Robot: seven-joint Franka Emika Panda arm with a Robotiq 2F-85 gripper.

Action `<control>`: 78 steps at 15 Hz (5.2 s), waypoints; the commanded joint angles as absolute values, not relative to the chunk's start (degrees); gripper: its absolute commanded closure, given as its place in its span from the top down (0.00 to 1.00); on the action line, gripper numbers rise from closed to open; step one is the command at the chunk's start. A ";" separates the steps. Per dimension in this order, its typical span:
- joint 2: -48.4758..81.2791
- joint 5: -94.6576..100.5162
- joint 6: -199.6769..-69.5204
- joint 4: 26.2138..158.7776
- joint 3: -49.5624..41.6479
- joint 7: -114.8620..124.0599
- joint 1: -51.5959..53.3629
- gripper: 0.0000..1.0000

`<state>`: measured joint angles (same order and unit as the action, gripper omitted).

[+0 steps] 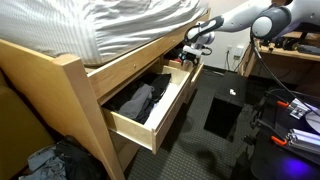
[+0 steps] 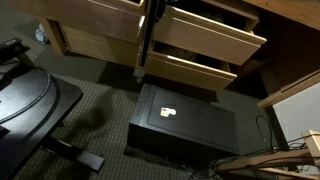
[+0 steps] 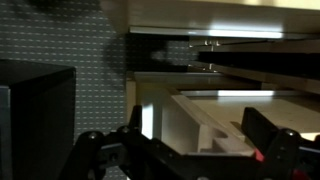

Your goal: Open the top right drawer and close the top left drawer.

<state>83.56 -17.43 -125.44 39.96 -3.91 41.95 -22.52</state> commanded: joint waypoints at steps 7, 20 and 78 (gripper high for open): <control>83.90 -4.39 -102.68 31.57 -13.23 51.70 -20.44 1.00; 84.31 -4.84 -98.60 18.31 -8.59 47.85 -24.23 1.00; 78.25 -2.83 -98.21 21.01 0.35 1.83 1.22 1.00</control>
<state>78.08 -3.70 -96.11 21.00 0.32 3.97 -1.75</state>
